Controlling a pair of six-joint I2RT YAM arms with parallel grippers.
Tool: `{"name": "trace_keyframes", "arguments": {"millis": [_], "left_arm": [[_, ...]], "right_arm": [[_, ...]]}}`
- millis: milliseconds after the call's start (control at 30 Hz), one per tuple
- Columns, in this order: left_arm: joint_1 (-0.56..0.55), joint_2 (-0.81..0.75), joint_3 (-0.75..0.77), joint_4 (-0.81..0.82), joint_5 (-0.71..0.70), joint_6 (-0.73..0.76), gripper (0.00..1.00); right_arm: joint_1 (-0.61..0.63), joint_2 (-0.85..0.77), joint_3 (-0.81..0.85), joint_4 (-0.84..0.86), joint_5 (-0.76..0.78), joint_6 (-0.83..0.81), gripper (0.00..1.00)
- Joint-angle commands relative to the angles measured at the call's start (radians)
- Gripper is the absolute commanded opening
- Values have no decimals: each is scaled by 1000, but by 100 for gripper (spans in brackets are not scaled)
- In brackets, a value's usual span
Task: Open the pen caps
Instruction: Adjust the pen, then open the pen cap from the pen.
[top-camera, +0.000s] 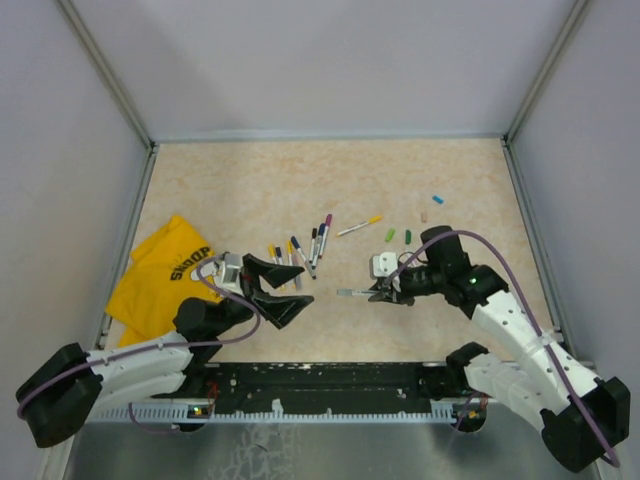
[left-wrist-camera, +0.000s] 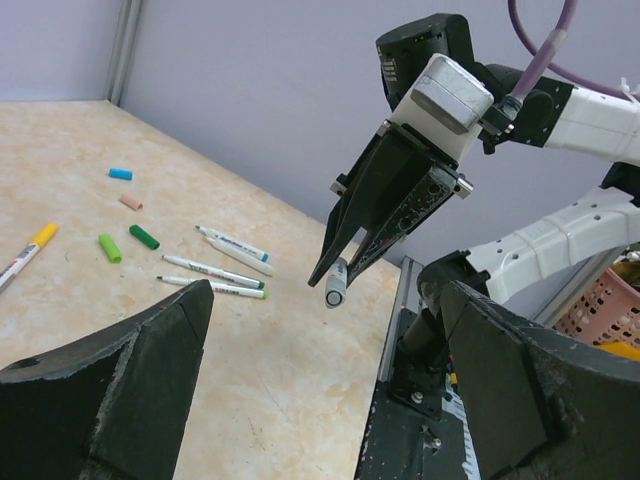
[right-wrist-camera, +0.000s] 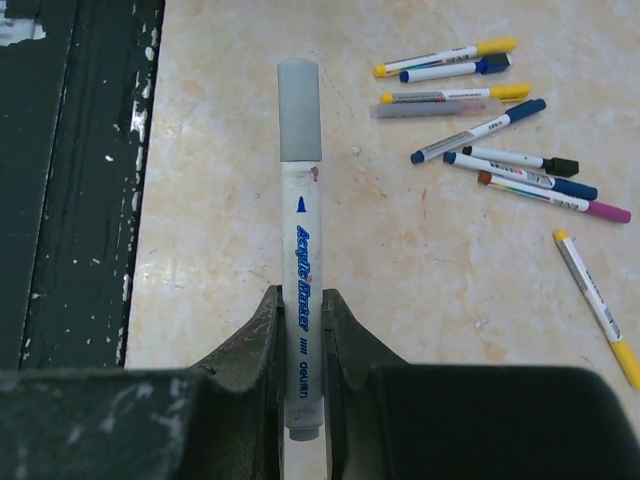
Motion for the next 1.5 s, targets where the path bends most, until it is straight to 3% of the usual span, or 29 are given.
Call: {"name": "trace_keyframes", "arguments": {"millis": [0,133,300,433,633,1033,1467], "left_arm": [[-2,11,-19,113,-25,-29,100],[-1,22,-27,143,-51,-37,100],[-1,12,-54,194,-105,-38,100],[-1,-11,-74,216,-129,-67,100],[-1,-16,-52,159,-132,-109,100],[-6,147,-9,261,-131,-194,99],[-37,195,-11,283,-194,-218,98]], "right_arm": [[-11,-4,60,54,-15,48,0],[-10,6,94,68,2,113,0],[-10,66,175,-32,11,148,0],[-22,37,95,88,-4,240,0],[-60,19,73,110,-16,276,0],[-68,33,54,153,19,313,0],[-68,49,47,173,11,327,0]]}}
